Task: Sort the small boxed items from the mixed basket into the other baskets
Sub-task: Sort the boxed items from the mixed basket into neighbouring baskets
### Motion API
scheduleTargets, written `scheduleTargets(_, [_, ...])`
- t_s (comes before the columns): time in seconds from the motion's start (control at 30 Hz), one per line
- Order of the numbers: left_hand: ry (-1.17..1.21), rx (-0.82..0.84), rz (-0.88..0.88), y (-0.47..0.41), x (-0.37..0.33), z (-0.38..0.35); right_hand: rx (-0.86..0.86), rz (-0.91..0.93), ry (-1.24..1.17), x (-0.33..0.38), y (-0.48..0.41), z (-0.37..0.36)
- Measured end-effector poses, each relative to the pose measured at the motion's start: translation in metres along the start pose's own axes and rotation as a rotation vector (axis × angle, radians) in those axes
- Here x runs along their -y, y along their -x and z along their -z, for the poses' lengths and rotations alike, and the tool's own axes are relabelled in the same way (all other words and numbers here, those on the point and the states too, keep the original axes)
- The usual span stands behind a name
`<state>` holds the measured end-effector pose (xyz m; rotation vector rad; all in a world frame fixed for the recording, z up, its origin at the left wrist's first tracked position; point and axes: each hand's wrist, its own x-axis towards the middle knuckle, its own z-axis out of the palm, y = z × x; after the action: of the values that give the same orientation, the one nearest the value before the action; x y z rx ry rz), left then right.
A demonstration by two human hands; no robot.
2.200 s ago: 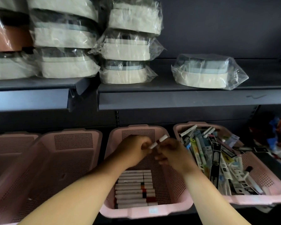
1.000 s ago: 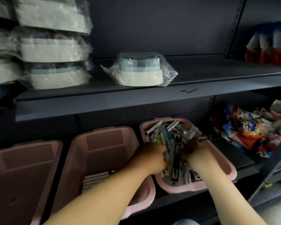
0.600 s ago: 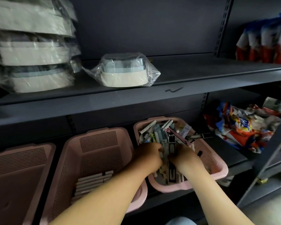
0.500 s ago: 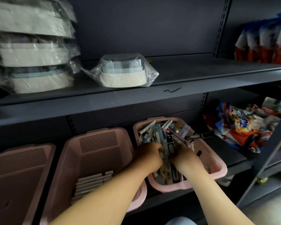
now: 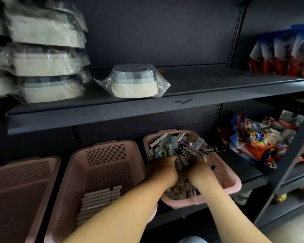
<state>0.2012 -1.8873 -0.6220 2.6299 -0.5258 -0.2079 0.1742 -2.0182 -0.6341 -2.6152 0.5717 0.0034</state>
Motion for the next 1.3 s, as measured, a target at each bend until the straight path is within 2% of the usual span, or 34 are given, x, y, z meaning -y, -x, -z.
scheduleTargets(0.1, [0.035, -0.015, 0.017, 0.000, 0.000, -0.005, -0.005, -0.016, -0.064, -0.001, 0.000, 0.000])
scheduleTargets(0.4, [0.183, -0.100, -0.008, 0.005, 0.012, -0.007, 0.004, -0.034, -0.020, -0.003, -0.006, 0.006])
scheduleTargets(0.57, [0.223, -0.163, -0.072, 0.007, 0.022, -0.007, -0.071, -0.051, -0.252, -0.010, -0.011, 0.004])
scheduleTargets(0.87, [0.390, -0.303, -0.192, 0.009, 0.031, 0.013, -0.043, 0.160, -0.430, 0.016, 0.010, 0.021])
scheduleTargets(1.13, [0.542, -0.426, -0.143, 0.028, 0.064, 0.054, -0.012, 0.269, -0.744, 0.065, 0.035, 0.028])
scheduleTargets(1.3, [0.529, -0.485, -0.087, 0.057, 0.110, 0.085, 0.085, 0.376, -0.752, 0.111, 0.045, 0.010])
